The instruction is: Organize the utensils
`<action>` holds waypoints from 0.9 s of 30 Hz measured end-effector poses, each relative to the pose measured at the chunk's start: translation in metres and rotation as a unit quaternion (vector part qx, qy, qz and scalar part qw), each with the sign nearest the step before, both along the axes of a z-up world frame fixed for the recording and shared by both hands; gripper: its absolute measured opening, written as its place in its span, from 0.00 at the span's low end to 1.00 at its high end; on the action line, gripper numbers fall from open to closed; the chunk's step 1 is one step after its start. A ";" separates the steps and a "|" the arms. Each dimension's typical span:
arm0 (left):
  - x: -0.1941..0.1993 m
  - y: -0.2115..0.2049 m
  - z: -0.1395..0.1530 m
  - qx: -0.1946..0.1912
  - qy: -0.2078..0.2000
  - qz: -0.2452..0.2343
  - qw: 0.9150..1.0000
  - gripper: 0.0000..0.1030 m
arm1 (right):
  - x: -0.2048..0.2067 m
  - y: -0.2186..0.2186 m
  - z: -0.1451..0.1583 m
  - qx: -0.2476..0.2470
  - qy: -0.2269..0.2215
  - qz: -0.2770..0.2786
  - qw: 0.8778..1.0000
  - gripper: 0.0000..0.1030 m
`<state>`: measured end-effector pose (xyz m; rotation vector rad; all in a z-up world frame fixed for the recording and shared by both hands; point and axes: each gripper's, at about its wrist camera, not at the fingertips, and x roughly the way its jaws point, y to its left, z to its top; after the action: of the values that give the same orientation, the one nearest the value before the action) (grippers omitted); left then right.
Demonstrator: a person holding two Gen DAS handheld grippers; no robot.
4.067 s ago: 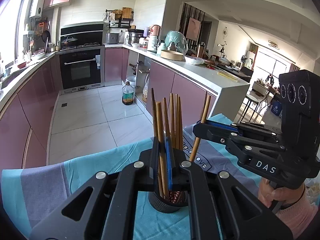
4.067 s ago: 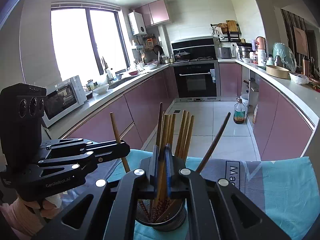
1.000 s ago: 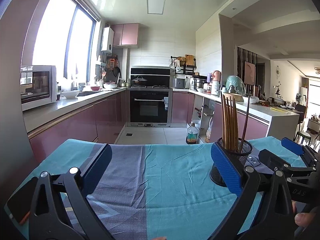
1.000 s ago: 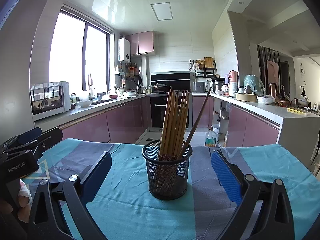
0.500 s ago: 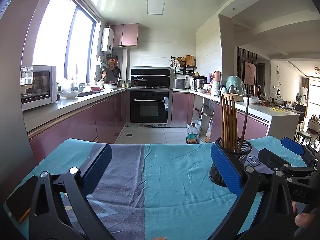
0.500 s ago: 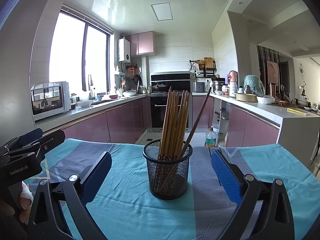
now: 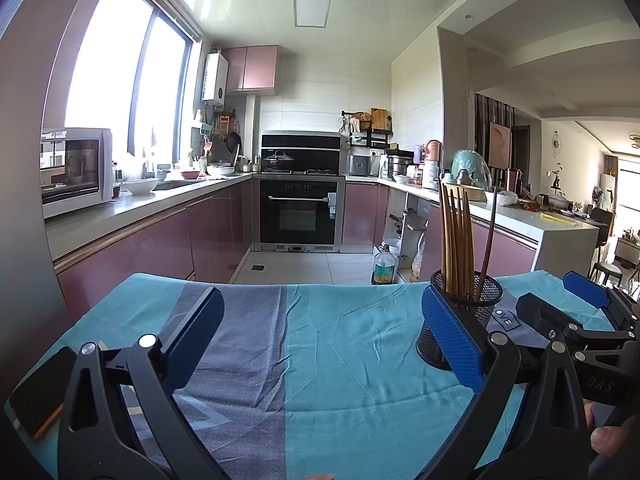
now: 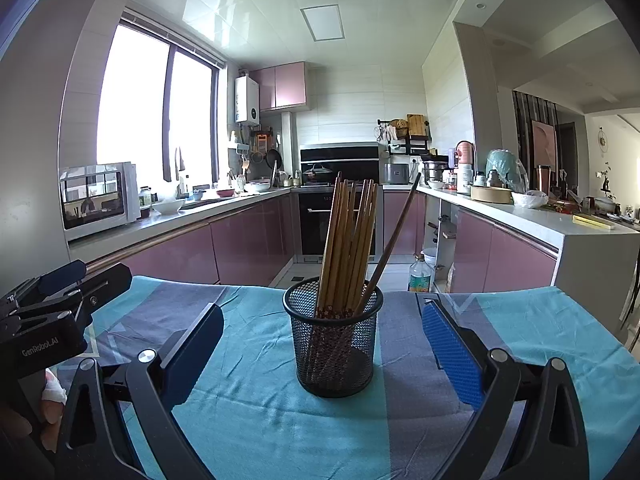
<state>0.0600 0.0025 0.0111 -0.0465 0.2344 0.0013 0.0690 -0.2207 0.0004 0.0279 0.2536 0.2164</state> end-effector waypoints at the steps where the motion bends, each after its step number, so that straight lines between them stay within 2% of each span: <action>1: 0.000 0.000 0.000 0.000 0.000 0.000 1.000 0.95 | 0.000 0.000 0.000 0.000 0.000 0.000 1.000 0.94; 27: 0.005 -0.006 -0.011 -0.002 0.012 -0.003 1.000 0.95 | -0.006 -0.001 0.003 0.003 -0.017 -0.007 1.000 0.94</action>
<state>0.0652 -0.0033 0.0003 -0.0508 0.2581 -0.0044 0.0625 -0.2220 0.0038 0.0320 0.2191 0.2032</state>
